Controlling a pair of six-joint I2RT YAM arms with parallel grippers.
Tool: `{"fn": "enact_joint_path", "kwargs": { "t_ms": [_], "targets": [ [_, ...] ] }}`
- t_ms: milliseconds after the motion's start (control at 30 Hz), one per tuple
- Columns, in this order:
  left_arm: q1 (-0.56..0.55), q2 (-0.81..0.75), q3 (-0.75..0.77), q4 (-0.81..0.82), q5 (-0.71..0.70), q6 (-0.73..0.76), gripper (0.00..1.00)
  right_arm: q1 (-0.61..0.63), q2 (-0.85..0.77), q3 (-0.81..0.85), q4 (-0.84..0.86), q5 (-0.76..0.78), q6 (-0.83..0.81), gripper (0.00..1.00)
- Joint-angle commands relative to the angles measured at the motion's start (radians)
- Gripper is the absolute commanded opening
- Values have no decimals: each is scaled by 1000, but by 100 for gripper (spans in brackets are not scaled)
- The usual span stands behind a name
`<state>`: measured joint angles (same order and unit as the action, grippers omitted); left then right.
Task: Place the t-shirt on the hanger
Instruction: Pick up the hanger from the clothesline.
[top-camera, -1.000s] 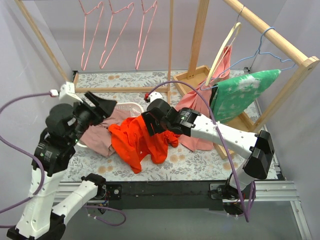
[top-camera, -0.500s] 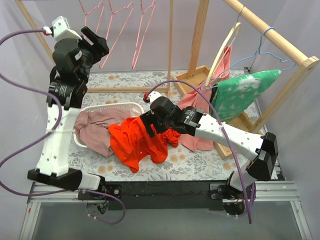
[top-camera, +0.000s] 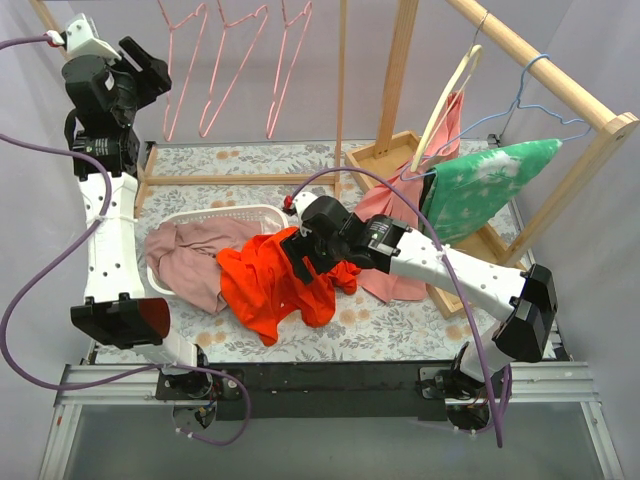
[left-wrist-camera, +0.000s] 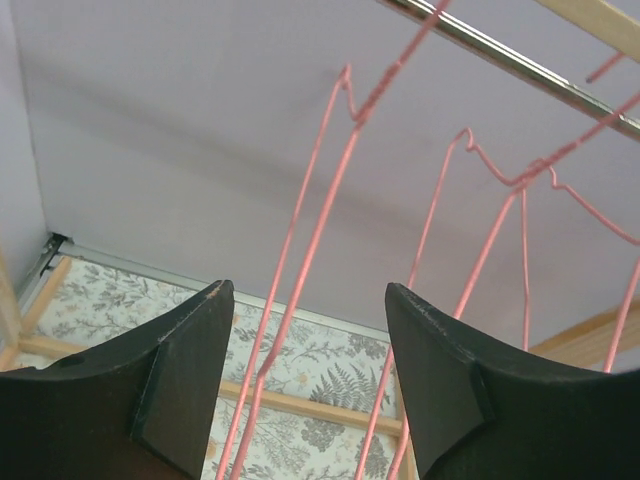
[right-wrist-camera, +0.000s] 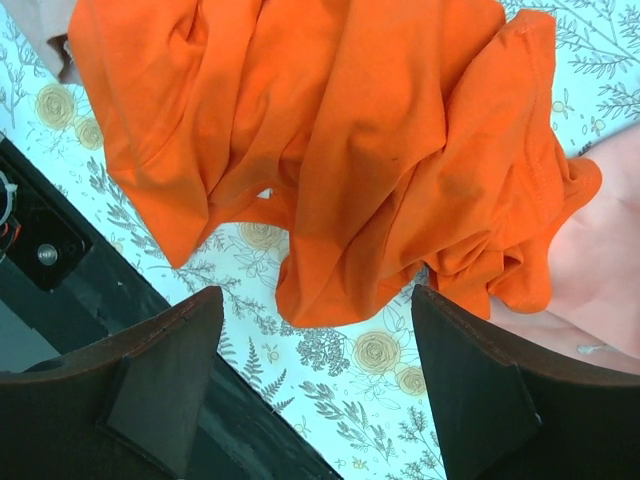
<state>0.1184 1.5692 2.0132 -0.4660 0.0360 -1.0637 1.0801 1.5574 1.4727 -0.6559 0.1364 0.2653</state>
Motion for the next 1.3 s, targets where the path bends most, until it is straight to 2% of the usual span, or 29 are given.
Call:
{"fn": "enact_joint_path", "kwargs": {
  "t_ms": [0, 200, 500, 667, 867, 967, 1000, 1067, 1267],
  "targets": [
    [-8, -25, -44, 53, 70, 97, 59, -2, -43, -25, 19, -43, -24, 84],
    [-25, 28, -24, 63, 44, 152, 50, -2, -56, -45, 29, -66, -32, 84],
    [-69, 68, -79, 70, 10, 208, 48, -2, -48, -49, 29, -64, -34, 84],
    [-72, 101, -67, 76, -24, 202, 34, -2, -51, -61, 30, -60, -34, 84],
    [-86, 126, -22, 87, -19, 186, 21, -3, -40, -54, 27, -63, -35, 84],
    [-89, 137, -14, 93, -13, 183, 11, -5, -31, -46, 27, -67, -34, 84],
    [-91, 137, -10, 93, -12, 182, 4, -3, -28, -46, 27, -70, -32, 84],
    [-98, 138, -5, 95, -7, 180, 0, -3, -25, -48, 27, -75, -29, 84],
    [-103, 106, 22, 96, -24, 197, 0, -5, -28, -55, 27, -81, -32, 83]
  ]
}}
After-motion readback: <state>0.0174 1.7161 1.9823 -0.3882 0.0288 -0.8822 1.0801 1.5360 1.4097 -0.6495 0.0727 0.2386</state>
